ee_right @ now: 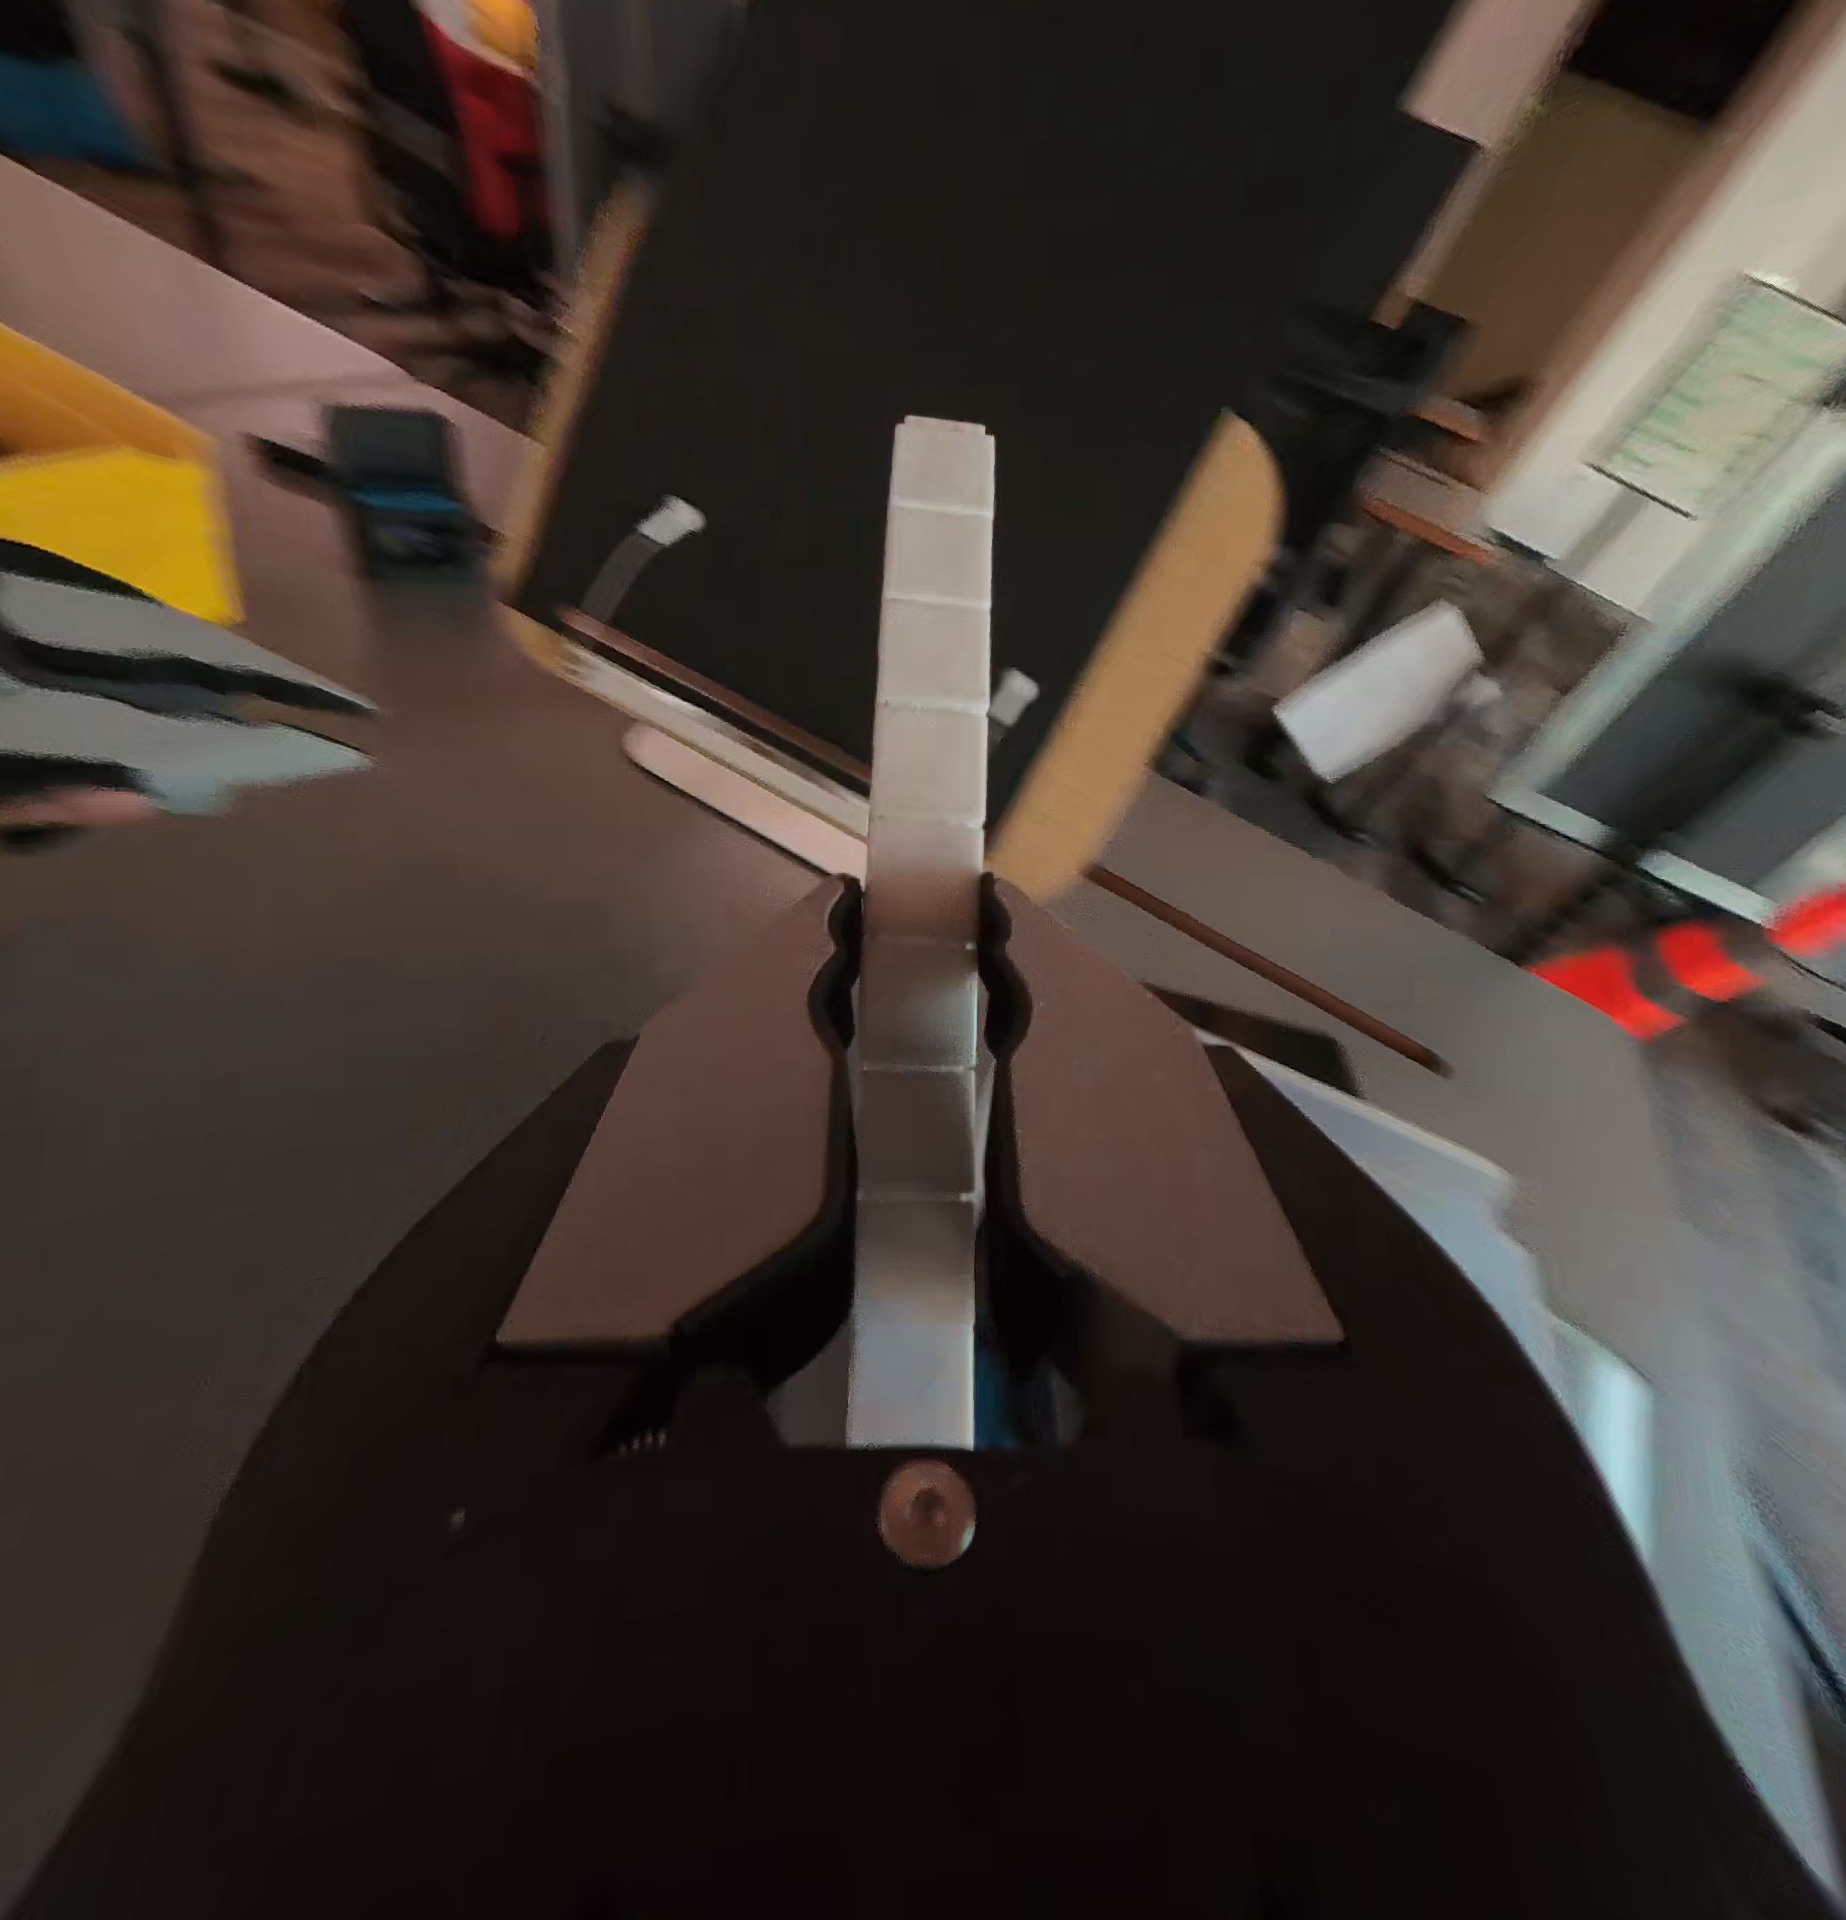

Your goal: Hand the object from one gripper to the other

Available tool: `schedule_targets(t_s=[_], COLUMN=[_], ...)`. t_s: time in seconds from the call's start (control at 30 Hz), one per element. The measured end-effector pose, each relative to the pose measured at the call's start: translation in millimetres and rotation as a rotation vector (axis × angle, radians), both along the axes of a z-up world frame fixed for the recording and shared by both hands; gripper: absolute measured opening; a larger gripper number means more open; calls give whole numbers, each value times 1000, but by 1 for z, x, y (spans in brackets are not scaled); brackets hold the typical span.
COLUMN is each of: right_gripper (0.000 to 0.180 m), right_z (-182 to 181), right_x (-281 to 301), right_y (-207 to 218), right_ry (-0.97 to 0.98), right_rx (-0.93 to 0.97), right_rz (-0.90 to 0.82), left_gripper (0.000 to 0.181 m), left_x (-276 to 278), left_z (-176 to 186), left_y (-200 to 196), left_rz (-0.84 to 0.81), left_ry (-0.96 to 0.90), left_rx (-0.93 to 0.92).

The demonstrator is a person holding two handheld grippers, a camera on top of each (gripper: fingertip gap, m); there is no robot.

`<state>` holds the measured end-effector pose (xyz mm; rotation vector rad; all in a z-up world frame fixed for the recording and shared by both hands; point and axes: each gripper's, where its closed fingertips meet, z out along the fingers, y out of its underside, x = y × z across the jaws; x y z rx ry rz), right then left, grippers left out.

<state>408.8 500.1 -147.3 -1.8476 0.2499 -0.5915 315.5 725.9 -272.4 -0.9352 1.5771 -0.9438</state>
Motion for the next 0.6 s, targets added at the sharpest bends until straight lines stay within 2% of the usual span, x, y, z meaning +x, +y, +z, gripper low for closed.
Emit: schedule_targets(t_s=[0.1,0.2,0.33,0.6], right_gripper=[18,19,18,18], right_z=[-24,-67,-116,-161], right_x=[41,65,72,86], right_y=[-48,-74,-86,-89], right_ry=[19,125,245,338], right_rx=[-115,-185,-268,-355], right_rz=[-164,-224,-241,-299], left_gripper=[13,12,12,12], left_x=[0,0,0,1], left_z=[-1,-1,-3,-9], left_y=[0,-2,-2,1], left_rz=[5,4,6,11], left_ry=[8,12,18,44], left_rx=[4,9,17,11])
